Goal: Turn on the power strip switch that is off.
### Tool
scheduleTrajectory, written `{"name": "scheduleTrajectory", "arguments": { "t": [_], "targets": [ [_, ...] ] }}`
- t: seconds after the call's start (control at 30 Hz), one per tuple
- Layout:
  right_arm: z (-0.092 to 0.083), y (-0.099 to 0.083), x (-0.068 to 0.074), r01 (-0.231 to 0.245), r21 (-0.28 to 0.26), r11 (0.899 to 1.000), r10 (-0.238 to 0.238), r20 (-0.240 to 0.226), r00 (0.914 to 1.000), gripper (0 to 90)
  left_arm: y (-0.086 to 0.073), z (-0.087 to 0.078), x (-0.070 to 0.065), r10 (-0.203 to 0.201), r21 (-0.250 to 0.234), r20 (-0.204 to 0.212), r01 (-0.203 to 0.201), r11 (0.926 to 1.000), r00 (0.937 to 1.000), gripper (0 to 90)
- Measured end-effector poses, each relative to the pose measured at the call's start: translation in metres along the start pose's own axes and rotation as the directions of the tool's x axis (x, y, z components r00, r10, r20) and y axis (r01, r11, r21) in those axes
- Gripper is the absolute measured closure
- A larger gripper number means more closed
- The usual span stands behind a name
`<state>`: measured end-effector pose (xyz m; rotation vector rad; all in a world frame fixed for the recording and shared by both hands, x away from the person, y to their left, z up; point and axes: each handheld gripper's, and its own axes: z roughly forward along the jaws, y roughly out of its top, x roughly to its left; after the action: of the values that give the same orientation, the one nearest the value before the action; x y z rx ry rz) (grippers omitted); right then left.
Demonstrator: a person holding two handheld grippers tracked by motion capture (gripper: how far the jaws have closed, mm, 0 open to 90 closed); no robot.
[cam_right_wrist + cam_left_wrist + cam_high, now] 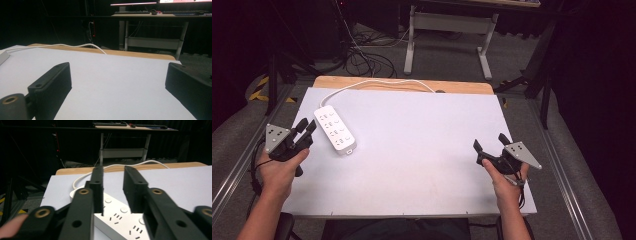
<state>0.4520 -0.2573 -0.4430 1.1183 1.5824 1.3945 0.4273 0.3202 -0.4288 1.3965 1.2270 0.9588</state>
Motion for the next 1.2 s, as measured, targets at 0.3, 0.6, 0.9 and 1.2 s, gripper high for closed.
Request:
{"name": "scheduleTrajectory", "arguments": {
  "t": [0.3, 0.6, 0.9, 1.2],
  "targets": [
    [0.0, 0.0, 0.0, 0.002, 0.002, 1.0, -0.002, 0.0, 1.0, 7.2, 0.001, -0.001, 0.005, -0.004, -0.002, 0.008, 0.004, 1.0, 1.0, 89.5],
    [-0.001, 0.0, -0.001, -0.002, -0.002, 1.0, 0.002, -0.001, 1.0, 7.3, 0.003, 0.001, 0.003, 0.028, 0.022, 0.032, -0.029, 0.9994, 0.9991, 89.9],
    [-0.003, 0.0, -0.002, -0.006, -0.002, 1.0, 0.006, 0.003, 1.0, 7.3, 0.003, 0.016, 0.001, 0.033, 0.064, 0.012, -0.033, 0.9974, 0.9994, 89.9],
    [-0.003, -0.001, -0.002, -0.004, 0.003, 1.0, 0.004, 0.002, 1.0, 7.3, 0.008, 0.032, -0.01, 0.083, 0.08, 0.036, -0.086, 0.9931, 0.9959, 89.9]
  ]
}}
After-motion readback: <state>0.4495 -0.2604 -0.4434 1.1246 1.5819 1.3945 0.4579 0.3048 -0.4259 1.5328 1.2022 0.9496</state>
